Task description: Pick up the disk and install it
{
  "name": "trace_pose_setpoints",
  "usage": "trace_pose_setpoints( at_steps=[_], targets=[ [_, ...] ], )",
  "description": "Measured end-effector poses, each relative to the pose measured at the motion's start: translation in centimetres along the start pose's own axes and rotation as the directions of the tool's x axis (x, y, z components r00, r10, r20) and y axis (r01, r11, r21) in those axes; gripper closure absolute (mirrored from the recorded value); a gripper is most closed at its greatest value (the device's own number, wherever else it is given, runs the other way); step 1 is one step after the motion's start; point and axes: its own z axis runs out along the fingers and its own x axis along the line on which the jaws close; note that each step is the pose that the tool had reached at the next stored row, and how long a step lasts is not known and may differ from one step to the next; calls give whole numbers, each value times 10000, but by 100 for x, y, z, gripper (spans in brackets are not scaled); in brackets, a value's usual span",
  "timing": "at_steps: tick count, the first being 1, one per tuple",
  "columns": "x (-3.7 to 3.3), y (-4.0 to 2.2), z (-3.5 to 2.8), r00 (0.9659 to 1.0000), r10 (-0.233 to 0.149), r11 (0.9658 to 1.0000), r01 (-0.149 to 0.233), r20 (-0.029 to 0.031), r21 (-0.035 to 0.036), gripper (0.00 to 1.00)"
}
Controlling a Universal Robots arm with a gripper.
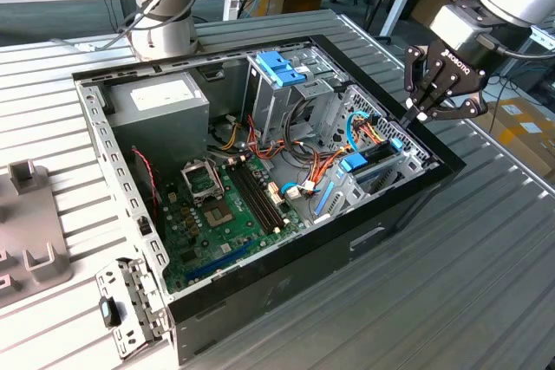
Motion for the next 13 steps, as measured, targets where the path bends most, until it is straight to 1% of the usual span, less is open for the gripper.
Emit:
trace_pose_setpoints(
  at_steps=[2, 4, 5, 7, 8, 9, 13],
  targets=[
    [0, -1, 0, 10000, 0, 10000, 0, 0, 0, 89],
    [0, -1, 0, 10000, 0, 10000, 0, 0, 0, 76],
    [0, -1, 0, 10000, 0, 10000, 0, 0, 0, 76],
    [0, -1, 0, 10000, 0, 10000, 0, 0, 0, 64],
    [0, -2, 0, 10000, 0, 10000, 0, 2, -1, 64],
    [0, 5, 2, 10000, -1, 10000, 1, 20, 0, 64],
    [-1, 51, 4, 10000, -1, 10000, 1, 19, 0, 64]
  ],
)
